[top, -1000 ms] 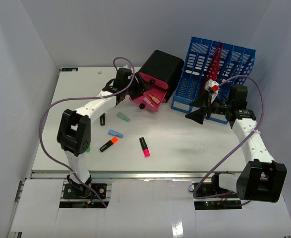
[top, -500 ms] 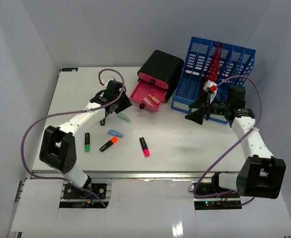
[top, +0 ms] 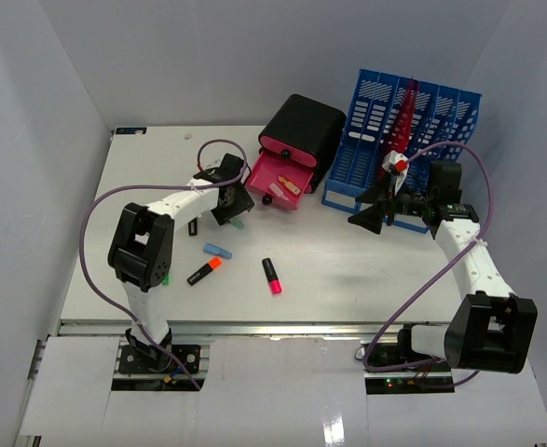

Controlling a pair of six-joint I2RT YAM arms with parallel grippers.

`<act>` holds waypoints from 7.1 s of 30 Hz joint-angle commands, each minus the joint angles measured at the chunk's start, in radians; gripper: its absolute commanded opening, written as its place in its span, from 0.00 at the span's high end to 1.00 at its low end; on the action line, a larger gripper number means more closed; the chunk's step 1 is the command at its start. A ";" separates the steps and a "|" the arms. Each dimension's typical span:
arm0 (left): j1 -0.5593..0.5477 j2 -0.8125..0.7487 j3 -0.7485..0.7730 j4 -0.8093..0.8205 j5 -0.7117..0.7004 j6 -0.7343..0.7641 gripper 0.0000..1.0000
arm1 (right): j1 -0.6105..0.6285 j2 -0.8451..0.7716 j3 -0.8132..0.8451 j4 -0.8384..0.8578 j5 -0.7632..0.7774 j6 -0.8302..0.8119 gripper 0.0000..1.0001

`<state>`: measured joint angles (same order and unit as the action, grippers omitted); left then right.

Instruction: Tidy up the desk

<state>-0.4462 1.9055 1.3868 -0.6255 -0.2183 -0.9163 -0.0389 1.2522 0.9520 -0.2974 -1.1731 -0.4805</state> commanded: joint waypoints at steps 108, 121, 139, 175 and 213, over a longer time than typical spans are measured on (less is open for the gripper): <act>0.221 -1.532 -0.395 -0.193 -0.061 0.320 0.02 | 1.050 1.085 0.977 -0.269 0.963 0.032 0.04; 0.221 -1.587 -0.434 -0.226 -0.046 0.260 0.02 | 1.026 1.181 1.045 -0.276 0.916 0.060 0.60; 0.221 -1.648 -0.734 -0.072 0.223 0.060 0.02 | 0.895 0.861 0.996 -0.270 0.905 -0.036 0.92; 0.221 -1.574 -0.888 0.110 0.423 0.037 0.02 | 0.717 0.550 0.763 -0.360 0.487 -0.423 0.32; 0.221 -1.653 -0.827 -0.037 0.360 0.071 0.02 | 0.863 0.932 0.794 0.242 1.811 -0.287 0.33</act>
<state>-0.2283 0.2512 0.5254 -0.6559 0.1476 -0.8585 0.8793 2.2337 1.6855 -0.1268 0.5917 -0.7246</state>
